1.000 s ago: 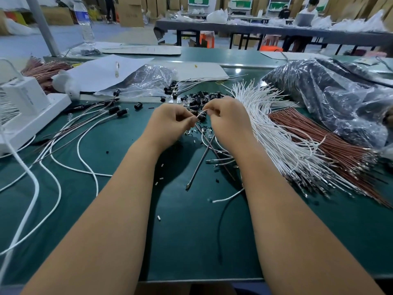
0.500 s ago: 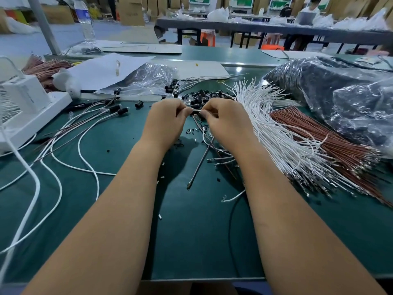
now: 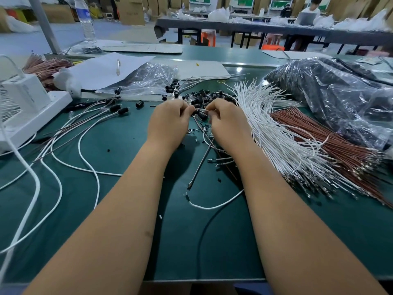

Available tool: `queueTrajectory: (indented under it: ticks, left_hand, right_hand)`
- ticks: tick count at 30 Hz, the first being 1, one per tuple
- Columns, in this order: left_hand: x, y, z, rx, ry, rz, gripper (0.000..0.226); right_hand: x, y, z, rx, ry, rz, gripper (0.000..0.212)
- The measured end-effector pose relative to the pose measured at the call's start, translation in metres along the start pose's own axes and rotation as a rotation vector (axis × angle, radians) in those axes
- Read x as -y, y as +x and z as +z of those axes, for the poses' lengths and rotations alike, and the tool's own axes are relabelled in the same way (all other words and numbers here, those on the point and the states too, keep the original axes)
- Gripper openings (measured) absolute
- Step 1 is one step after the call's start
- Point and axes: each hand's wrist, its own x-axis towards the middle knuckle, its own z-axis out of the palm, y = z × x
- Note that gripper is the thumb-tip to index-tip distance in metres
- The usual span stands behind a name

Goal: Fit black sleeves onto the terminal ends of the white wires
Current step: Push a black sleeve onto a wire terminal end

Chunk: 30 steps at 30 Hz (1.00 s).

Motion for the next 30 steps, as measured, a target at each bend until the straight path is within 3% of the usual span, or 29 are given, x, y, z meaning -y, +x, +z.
queueTrajectory:
  ticks: [4, 7, 10, 12, 16, 21, 26, 30]
  left_hand:
    - [0.006, 0.002, -0.003, -0.010, -0.141, -0.176, 0.040]
    - [0.011, 0.004, -0.003, -0.041, -0.209, -0.328, 0.043]
    - [0.013, 0.006, -0.003, -0.065, -0.300, -0.427, 0.040]
    - [0.013, 0.007, -0.003, -0.076, -0.337, -0.452, 0.039]
    - [0.012, 0.006, -0.002, -0.066, -0.381, -0.461, 0.038]
    - [0.009, 0.004, -0.003, -0.061, -0.421, -0.439, 0.039]
    - [0.009, 0.003, -0.003, -0.050, -0.409, -0.378, 0.037]
    - [0.007, 0.002, -0.006, -0.035, -0.403, -0.285, 0.015]
  right_hand:
    - [-0.003, 0.004, -0.001, -0.021, 0.110, 0.051, 0.020]
    - [-0.003, 0.006, 0.000, 0.113, 0.153, 0.038, 0.020]
    - [-0.001, 0.005, 0.006, 0.305, 0.027, 0.051, 0.021]
    - [0.001, 0.005, 0.008, 0.348, -0.099, 0.037, 0.022]
    - [0.005, 0.002, 0.007, 0.236, -0.102, -0.036, 0.025]
    - [0.001, 0.003, 0.010, 0.298, -0.157, -0.018, 0.027]
    - [-0.003, 0.005, 0.011, 0.187, 0.006, -0.006, 0.023]
    - [-0.004, 0.008, 0.007, 0.027, 0.292, 0.094, 0.022]
